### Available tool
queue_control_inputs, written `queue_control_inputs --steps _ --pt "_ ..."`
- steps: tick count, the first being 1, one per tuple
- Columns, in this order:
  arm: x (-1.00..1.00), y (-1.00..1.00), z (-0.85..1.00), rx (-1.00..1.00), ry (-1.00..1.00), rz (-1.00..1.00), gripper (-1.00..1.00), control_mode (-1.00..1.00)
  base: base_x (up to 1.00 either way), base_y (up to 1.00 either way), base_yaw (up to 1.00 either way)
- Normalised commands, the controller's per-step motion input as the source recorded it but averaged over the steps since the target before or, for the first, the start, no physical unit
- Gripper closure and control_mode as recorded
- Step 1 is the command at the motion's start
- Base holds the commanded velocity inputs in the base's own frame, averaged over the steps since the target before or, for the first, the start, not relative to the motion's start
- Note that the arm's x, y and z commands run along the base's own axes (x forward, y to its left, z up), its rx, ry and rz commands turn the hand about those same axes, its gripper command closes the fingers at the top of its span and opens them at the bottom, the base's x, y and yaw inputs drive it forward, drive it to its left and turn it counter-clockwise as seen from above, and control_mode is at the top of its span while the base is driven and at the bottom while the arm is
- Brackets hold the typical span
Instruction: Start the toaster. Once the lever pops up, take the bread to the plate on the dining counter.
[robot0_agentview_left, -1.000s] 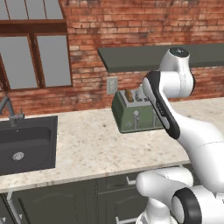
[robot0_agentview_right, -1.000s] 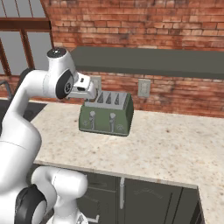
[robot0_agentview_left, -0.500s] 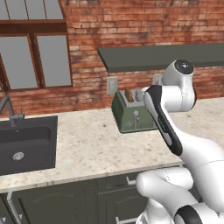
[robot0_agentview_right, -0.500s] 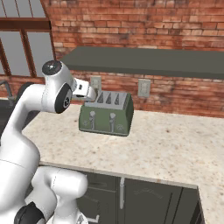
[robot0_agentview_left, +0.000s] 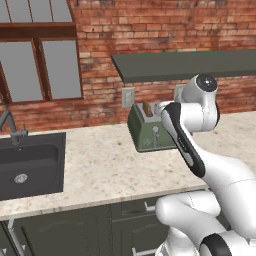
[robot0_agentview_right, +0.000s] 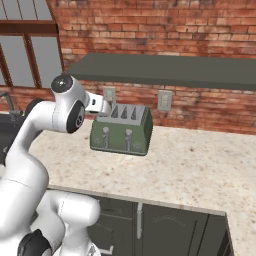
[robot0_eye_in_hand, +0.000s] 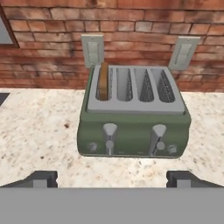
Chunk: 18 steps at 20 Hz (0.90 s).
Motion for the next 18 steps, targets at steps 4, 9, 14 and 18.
queue_control_inputs --steps 4,9,14,18 --pt "0.23 0.01 -0.09 0.0 0.0 0.0 -1.0 -1.0 0.0 0.0 0.0" --pt "0.32 0.0 -0.11 0.0 0.0 0.0 -1.0 -1.0 0.0 0.0 0.0" --pt "0.3 0.0 -0.16 0.0 0.0 0.0 -1.0 -1.0 0.0 0.0 0.0" --pt "0.15 0.0 -0.12 0.0 0.0 0.0 -1.0 -1.0 0.0 0.0 0.0"
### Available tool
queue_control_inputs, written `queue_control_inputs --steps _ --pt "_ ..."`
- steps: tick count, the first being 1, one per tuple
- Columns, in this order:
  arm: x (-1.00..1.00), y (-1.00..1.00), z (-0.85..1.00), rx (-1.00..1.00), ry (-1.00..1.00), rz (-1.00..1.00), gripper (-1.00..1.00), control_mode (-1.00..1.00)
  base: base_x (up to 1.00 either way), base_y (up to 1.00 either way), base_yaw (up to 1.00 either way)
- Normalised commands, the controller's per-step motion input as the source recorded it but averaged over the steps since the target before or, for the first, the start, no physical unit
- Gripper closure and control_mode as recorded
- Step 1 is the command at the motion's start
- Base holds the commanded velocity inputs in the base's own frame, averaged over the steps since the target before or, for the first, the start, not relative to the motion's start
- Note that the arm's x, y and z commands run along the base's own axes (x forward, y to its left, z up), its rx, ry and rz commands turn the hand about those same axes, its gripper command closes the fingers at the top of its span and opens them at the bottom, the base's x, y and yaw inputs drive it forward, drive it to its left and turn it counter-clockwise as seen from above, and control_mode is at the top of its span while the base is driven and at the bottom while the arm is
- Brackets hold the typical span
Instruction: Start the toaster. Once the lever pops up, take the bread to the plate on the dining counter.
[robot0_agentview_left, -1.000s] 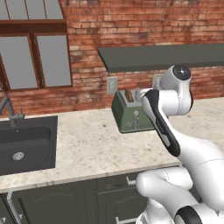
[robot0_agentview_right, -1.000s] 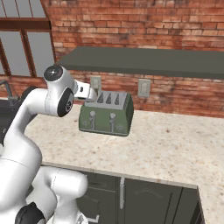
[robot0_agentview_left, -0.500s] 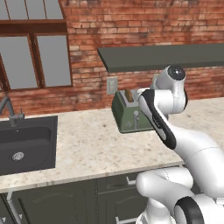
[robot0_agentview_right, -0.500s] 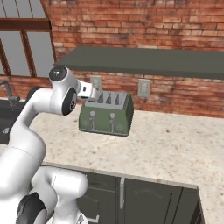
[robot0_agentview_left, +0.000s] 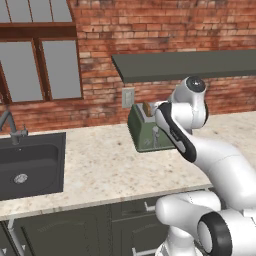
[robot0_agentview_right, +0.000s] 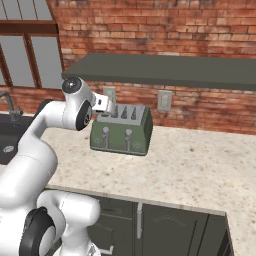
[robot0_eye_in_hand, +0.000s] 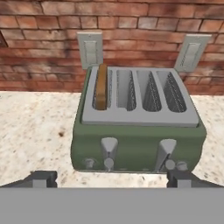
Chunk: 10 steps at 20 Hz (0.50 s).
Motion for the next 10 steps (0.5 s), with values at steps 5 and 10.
queue_control_inputs --steps 5,10 --pt "0.18 0.0 -0.11 0.0 0.0 0.0 -1.0 -1.0 0.0 0.0 0.0" --pt "0.01 0.0 -0.13 0.0 0.04 0.0 -1.0 -1.0 0.0 0.0 0.0"
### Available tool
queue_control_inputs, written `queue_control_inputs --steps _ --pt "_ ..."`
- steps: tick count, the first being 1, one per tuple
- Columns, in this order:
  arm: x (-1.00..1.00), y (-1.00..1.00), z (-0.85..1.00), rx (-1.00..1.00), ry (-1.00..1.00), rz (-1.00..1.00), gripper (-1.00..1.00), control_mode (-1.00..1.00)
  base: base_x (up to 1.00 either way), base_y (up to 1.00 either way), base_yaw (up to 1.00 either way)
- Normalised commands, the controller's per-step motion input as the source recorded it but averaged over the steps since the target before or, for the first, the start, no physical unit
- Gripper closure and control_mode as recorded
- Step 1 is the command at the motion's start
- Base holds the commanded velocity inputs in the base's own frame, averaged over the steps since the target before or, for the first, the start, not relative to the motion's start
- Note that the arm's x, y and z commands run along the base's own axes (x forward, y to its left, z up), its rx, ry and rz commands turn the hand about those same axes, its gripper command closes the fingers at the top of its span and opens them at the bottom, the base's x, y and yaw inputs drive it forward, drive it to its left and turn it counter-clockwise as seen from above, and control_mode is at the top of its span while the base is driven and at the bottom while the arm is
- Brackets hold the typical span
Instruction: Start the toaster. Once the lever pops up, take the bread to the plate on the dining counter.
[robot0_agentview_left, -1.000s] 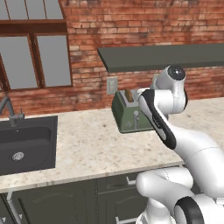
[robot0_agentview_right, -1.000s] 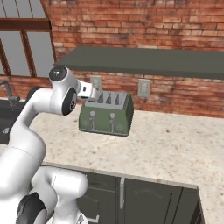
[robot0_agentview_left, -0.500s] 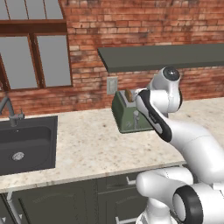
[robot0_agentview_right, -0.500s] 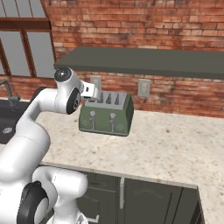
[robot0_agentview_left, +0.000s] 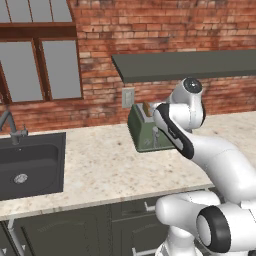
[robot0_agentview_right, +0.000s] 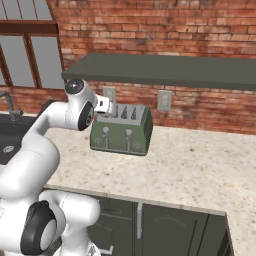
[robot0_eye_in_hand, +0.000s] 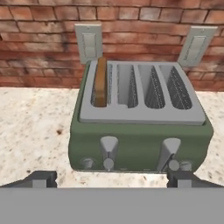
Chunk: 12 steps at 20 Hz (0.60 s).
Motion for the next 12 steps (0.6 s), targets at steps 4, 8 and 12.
queue_control_inputs --steps 4,8,12 --pt "0.0 0.01 -0.22 0.0 0.07 0.0 -1.0 -1.0 0.0 0.0 0.0" --pt "0.0 0.1 -0.22 0.0 0.07 0.0 -1.0 -1.0 0.0 0.0 0.0" --pt "0.0 0.19 -0.19 0.0 0.03 0.0 -1.0 -1.0 0.0 0.0 0.0"
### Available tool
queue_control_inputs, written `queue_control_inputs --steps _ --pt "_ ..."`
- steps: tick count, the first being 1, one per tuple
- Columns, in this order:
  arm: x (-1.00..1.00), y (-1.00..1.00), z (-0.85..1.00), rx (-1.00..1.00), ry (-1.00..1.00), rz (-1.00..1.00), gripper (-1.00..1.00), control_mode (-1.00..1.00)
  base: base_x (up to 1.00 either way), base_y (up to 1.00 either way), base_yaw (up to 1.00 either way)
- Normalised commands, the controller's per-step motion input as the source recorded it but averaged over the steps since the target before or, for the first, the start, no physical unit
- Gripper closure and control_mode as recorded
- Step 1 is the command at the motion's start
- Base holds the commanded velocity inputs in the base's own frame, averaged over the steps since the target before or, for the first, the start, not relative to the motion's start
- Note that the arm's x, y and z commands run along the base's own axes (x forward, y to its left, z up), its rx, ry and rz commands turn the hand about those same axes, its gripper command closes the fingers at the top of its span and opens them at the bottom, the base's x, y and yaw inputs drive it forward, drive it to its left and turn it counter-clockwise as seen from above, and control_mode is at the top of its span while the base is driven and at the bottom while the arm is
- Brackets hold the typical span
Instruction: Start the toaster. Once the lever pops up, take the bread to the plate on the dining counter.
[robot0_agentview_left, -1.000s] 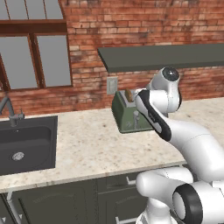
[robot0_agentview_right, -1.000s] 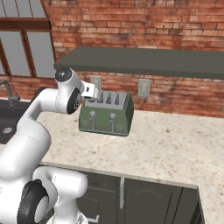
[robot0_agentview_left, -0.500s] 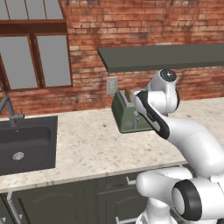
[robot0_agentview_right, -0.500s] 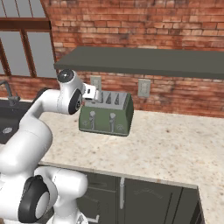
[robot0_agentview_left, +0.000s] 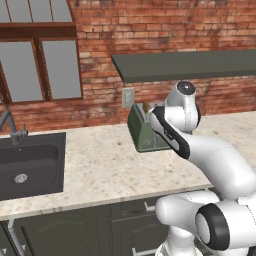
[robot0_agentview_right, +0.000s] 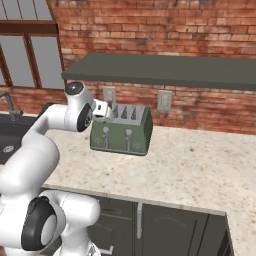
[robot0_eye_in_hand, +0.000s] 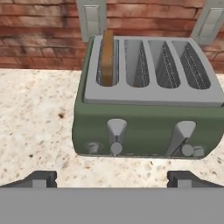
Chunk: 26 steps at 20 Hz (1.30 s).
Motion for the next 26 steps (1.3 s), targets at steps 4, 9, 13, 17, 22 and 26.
queue_control_inputs --steps 4,9,13,17,22,26 --pt "0.11 0.12 -0.14 0.0 0.03 0.0 -1.0 -1.0 0.0 0.0 0.0" --pt "0.14 0.01 -0.21 0.0 0.04 0.0 -1.0 -1.0 0.0 0.0 0.0" --pt "0.12 0.0 -0.25 0.0 0.05 0.0 -1.0 -1.0 0.0 0.0 0.0" --pt "0.11 0.03 -0.23 0.0 0.05 0.0 -1.0 -1.0 0.0 0.0 0.0" --pt "0.06 0.04 -0.22 0.0 0.04 0.0 -1.0 -1.0 0.0 0.0 0.0" --pt "0.01 0.02 -0.17 0.0 0.03 0.0 -1.0 -1.0 0.0 0.0 0.0"
